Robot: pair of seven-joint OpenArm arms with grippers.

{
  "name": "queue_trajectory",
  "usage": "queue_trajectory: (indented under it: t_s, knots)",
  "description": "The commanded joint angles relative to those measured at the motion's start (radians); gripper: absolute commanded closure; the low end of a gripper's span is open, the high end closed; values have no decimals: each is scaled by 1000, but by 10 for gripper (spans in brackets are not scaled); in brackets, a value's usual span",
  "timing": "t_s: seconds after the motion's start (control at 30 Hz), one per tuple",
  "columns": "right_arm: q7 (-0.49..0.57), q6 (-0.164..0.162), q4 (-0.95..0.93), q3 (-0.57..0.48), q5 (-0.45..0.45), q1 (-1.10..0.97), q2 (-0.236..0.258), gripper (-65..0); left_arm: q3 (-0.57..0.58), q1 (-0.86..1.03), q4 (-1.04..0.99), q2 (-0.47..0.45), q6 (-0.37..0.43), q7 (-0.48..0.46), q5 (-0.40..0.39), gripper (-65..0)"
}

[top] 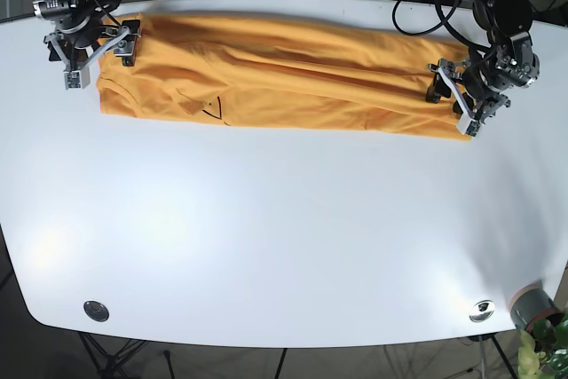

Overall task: Fold the T-shirt properly
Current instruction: 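Lay the folded edge down and open both grippers, then grasp both ends of the folded shirt strip with both grippers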

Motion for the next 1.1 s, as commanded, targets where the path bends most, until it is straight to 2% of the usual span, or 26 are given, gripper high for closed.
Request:
queue_trajectory:
  t_s: [0.0,0.13,0.23,0.57,0.87,1.07]
  knots:
    - [19,6,22,-6,60,3,14,-506,-5,-23,11,-18,7,17,14,-344]
    - [14,6,21,-81,102,1,26,-490,-4,-32,11,-18,5,17,12,-344]
    - [14,6,21,-185,73,-7,32,-488,-4,-32,11,-18,5,17,12,-344]
    - [11,6,16,-270,42,-86,32,-488,-5,-26,3,-18,5,17,12,-344]
    - [17,6,-68,-283,33,-82,32,-488,-5,-24,2,-18,5,17,14,-344]
    - [56,6,-208,-280,-139,58,48,-488,1,-33,-30,-18,13,17,17,-344]
